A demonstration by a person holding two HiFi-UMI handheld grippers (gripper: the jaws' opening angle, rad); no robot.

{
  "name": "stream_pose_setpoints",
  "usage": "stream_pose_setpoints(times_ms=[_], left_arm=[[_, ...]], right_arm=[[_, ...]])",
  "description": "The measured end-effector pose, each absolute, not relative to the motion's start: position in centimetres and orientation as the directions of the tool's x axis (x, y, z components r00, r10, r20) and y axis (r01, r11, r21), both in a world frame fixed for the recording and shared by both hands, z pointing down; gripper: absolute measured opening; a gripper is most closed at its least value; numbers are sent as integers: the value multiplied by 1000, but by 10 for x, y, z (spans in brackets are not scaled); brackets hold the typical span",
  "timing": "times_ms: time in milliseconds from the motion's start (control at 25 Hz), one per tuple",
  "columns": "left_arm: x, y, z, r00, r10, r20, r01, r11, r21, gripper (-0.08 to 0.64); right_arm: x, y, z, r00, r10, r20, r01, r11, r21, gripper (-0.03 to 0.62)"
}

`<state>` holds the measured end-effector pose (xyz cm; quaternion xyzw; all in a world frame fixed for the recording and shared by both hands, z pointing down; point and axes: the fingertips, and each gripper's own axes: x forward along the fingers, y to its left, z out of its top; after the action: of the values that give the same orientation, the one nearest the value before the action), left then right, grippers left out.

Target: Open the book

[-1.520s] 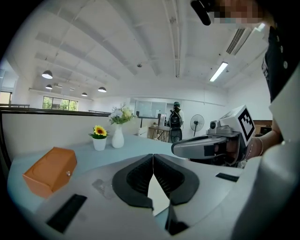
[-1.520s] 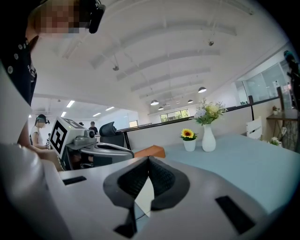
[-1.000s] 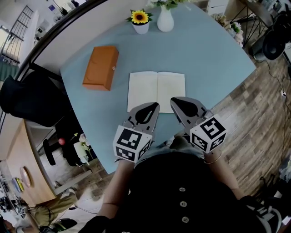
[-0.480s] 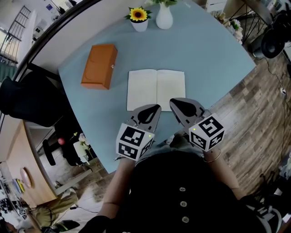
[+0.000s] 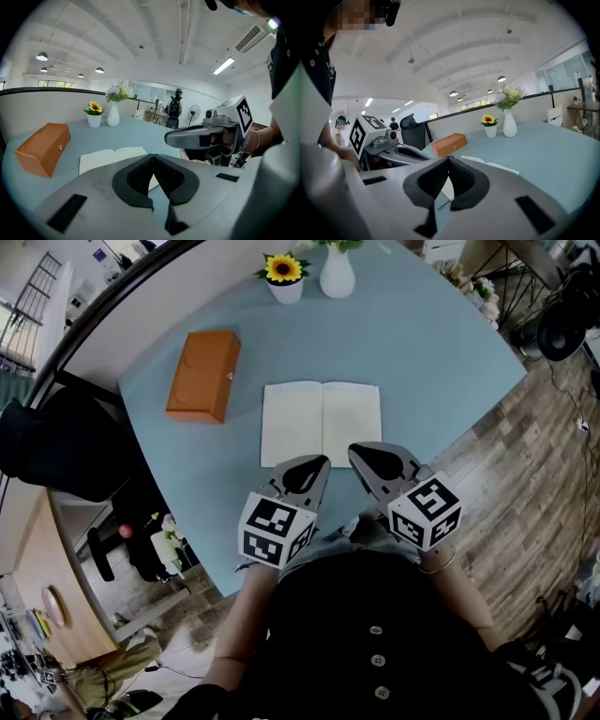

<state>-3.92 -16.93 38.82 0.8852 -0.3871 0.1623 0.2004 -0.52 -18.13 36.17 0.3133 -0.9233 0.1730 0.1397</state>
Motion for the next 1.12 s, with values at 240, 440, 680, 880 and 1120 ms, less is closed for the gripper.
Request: stream_pose_setpoints(times_ms=[240,440,680,880,1120], left_arm=[[-38,-169,388,651,-618,441,-749,-618,239,12],[-39,-169,389,653,-616,441,-747,-621,239,12],[-39,-169,389,656,-616,437,-746,-619,246,12],[-41,-169,393,650,-618,443,-751,-611,250,12],[-39,-166,396,650,-619,441,-753,-604,262,12]], right_arm=[[-7,-180,362,-767,-523,373,-622,748,-230,2],[-9,-178,362,-769,-518,374,-619,750,-234,2],[-8,-178,362,-770,-518,372,-620,744,-249,2],[-10,-175,363,-776,-507,375,-611,751,-251,2],[-10,-174,365,-777,-500,382,-607,756,-245,2]])
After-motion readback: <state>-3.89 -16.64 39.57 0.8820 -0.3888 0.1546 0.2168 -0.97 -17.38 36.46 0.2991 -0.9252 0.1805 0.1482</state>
